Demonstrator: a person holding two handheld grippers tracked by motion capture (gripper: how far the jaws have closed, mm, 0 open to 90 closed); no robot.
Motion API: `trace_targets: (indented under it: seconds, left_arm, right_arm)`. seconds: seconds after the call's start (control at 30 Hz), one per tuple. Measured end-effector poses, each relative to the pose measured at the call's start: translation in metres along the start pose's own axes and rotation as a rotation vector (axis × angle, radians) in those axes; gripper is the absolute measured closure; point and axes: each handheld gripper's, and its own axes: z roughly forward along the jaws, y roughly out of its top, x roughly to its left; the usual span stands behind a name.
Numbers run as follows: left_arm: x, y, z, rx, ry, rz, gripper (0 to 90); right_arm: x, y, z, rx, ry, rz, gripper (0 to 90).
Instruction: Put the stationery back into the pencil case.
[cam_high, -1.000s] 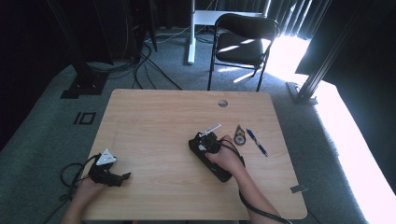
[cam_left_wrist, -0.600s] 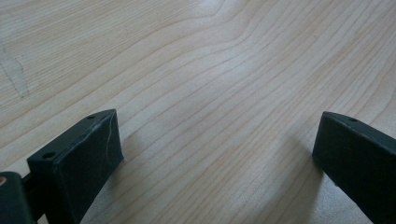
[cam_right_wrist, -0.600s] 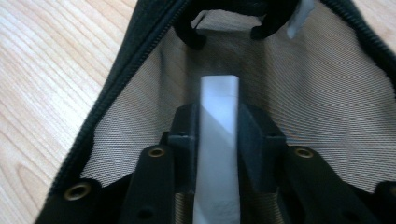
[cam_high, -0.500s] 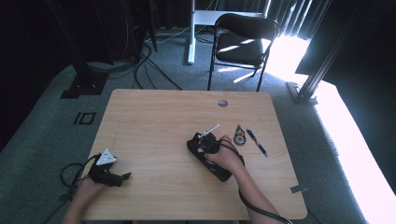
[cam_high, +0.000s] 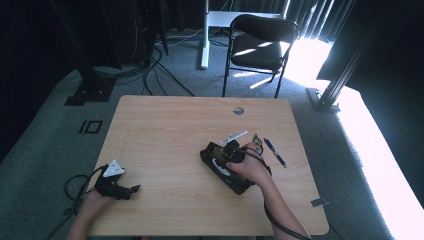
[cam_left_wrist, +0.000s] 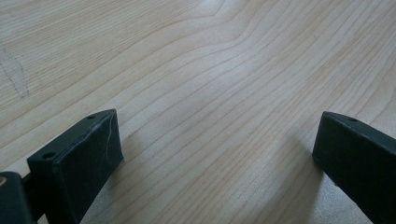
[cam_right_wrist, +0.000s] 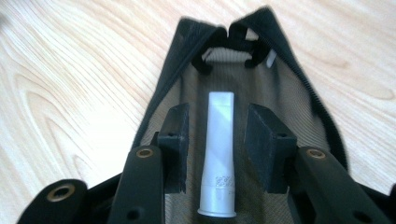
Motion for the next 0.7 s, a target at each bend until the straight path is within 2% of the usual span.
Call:
trace_targets:
  seconds: [0.13,0.23,0.27,0.43,0.7]
  left_arm:
    - [0.0,0.0,0.0,0.0,0.0,0.0,1.6]
    - [0.0,0.0,0.0,0.0,0.0,0.0,1.5]
    - [0.0,0.0,0.0,0.0,0.0,0.0,1.5]
    - [0.0,0.0,0.0,0.0,0.0,0.001,1.6]
    - [0.0,0.0,0.0,0.0,0.0,0.0,1.6]
  right_arm:
    - [-0.002,-0.002,-0.012,-0.036,0.004,-0.009,59.3]
    - [-0.008,-0.004,-0.025,-0.085,0.0,0.006,59.3]
    - [-0.008,-0.004,-0.025,-0.085,0.0,0.006,59.3]
    - [-0.017,-0.006,-0.038,-0.134,-0.024,0.032,59.3]
    - [-0.033,-0.01,-0.048,-0.175,-0.07,0.076,58.0]
